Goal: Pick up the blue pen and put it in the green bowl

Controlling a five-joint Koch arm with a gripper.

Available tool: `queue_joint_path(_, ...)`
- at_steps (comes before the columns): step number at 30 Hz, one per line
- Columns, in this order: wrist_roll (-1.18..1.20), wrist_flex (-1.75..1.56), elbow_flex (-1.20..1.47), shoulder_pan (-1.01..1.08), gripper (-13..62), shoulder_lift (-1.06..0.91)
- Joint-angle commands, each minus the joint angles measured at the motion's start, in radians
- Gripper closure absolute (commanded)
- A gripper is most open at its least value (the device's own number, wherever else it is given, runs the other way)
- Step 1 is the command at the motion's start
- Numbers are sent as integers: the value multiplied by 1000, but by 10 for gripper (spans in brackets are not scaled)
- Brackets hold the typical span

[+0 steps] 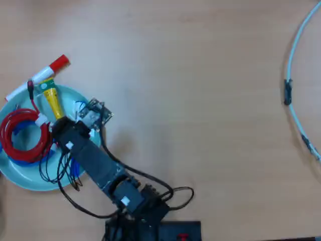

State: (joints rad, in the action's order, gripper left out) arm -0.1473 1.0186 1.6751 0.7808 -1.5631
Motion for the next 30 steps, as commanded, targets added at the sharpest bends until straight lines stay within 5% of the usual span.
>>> queue_joint_path(1, 9, 9, -69, 58, 236, -121)
queue_joint_path(13, 18, -18, 179, 430, 357, -334)
queue_joint_path(20, 37, -112, 449, 689, 558, -520)
queue_joint_path(25, 32, -325, 785, 772, 567, -821)
queue_joint_path(30, 37, -411, 910, 815, 570, -810)
